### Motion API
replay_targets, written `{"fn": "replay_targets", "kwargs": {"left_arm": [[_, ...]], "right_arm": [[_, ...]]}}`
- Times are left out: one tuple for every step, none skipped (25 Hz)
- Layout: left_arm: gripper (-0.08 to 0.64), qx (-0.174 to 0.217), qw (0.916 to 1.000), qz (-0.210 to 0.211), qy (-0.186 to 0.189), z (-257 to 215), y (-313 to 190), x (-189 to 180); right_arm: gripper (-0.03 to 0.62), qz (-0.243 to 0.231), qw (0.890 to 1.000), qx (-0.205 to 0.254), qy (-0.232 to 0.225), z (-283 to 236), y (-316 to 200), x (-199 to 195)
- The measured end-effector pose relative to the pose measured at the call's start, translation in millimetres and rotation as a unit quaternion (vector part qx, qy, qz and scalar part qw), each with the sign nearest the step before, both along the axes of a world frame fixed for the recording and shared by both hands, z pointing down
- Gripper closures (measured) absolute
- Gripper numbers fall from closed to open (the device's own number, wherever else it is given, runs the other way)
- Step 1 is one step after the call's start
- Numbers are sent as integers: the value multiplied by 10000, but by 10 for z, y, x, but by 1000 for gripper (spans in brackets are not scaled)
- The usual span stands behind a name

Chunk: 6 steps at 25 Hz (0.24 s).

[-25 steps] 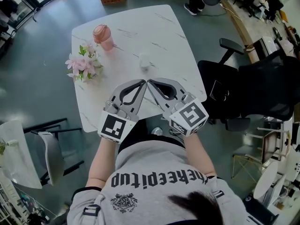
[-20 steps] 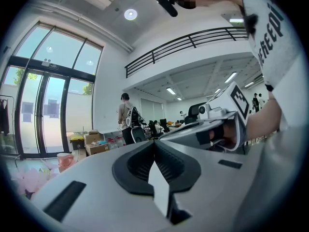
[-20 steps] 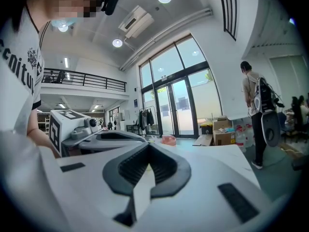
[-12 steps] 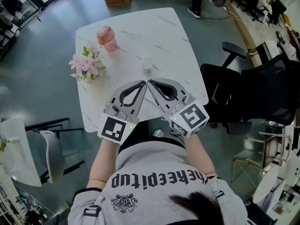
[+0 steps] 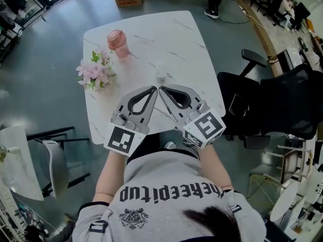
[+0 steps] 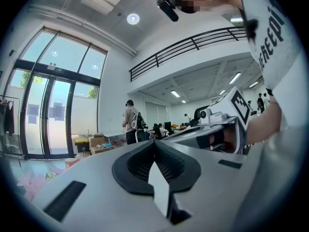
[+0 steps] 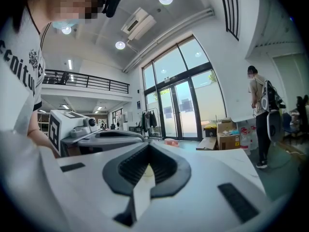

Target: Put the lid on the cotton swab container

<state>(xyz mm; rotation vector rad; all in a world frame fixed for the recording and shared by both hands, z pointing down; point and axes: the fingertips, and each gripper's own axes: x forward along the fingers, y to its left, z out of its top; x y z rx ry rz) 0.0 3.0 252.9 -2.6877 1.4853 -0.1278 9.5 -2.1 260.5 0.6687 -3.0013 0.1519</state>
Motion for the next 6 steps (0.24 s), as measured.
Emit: {"fn": "replay_targets", "kwargs": {"left_arm": [[545, 17, 10000, -7, 2, -12, -13, -13], [545, 31, 10000, -16, 3, -24, -25, -26], [545, 46, 10000, -24, 5, -37, -37, -38], [545, 60, 10000, -30, 12, -51, -49, -50], [545, 73, 10000, -34, 21, -64, -61, -63], [545, 86, 10000, -38, 31, -77, -73, -75]], "right_arm": [[581, -5, 10000, 5, 0, -7, -11, -13], [583, -10, 10000, 11, -2, -15, -22, -25], [582, -13, 10000, 18, -5, -25, -34, -37], [583, -15, 10000, 27, -8, -35, -46, -50], [582, -17, 10000, 36, -11, -46, -57, -63], [581, -19, 10000, 46, -14, -57, -69, -76]]}}
